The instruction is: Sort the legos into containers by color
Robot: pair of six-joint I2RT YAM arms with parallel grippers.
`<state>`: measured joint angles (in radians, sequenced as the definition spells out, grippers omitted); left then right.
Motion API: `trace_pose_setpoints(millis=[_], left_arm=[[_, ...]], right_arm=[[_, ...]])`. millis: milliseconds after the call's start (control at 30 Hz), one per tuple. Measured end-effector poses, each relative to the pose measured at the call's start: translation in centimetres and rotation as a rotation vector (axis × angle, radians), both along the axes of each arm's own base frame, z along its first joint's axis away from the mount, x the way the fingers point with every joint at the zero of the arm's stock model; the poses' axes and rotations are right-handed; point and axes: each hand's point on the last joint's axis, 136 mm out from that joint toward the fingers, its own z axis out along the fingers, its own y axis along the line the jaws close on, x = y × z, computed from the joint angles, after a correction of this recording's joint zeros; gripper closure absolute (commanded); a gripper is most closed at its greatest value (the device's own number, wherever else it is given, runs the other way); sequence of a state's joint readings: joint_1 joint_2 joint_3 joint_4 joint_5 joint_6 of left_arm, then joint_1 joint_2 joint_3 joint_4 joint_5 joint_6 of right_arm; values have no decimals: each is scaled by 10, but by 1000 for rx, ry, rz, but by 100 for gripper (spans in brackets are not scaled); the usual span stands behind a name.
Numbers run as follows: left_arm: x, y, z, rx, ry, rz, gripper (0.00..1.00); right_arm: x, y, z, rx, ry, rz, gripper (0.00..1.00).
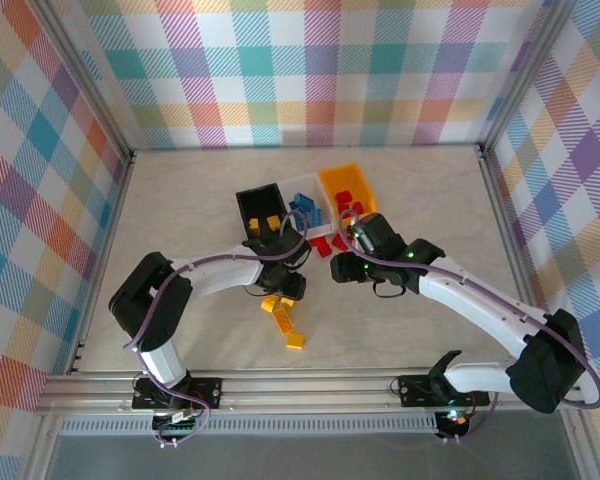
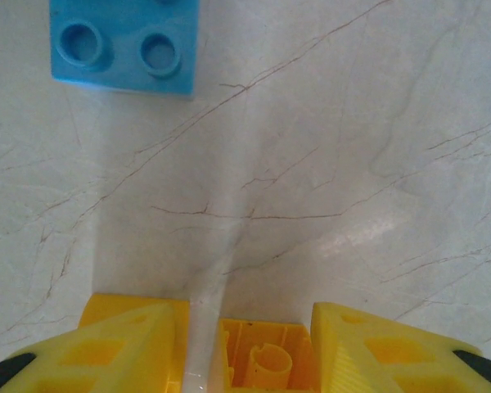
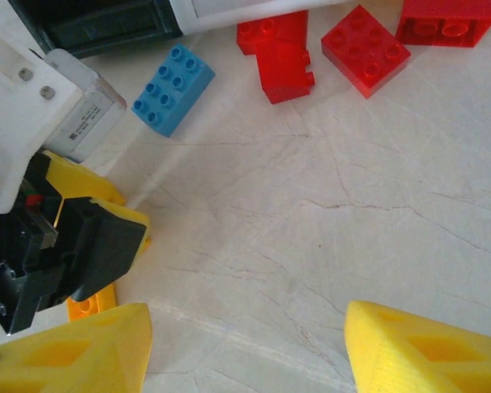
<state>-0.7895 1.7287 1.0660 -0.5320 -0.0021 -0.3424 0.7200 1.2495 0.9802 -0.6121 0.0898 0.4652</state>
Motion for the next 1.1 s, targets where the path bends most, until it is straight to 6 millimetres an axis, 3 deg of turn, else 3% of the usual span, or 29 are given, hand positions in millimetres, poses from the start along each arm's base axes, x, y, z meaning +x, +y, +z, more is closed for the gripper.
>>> trace_pose_setpoints(millis=[267, 533, 1100], left_arm=[[-17, -10, -1, 30, -2, -56, 52], [-20, -12, -2, 32, -3, -60, 38], [-23, -11, -5, 51, -19, -72, 41]], right_arm=[[0, 0, -1, 3, 2, -7, 36], [1, 0, -2, 10, 4, -15, 35], [-2, -3, -10, 0, 15, -17, 35]])
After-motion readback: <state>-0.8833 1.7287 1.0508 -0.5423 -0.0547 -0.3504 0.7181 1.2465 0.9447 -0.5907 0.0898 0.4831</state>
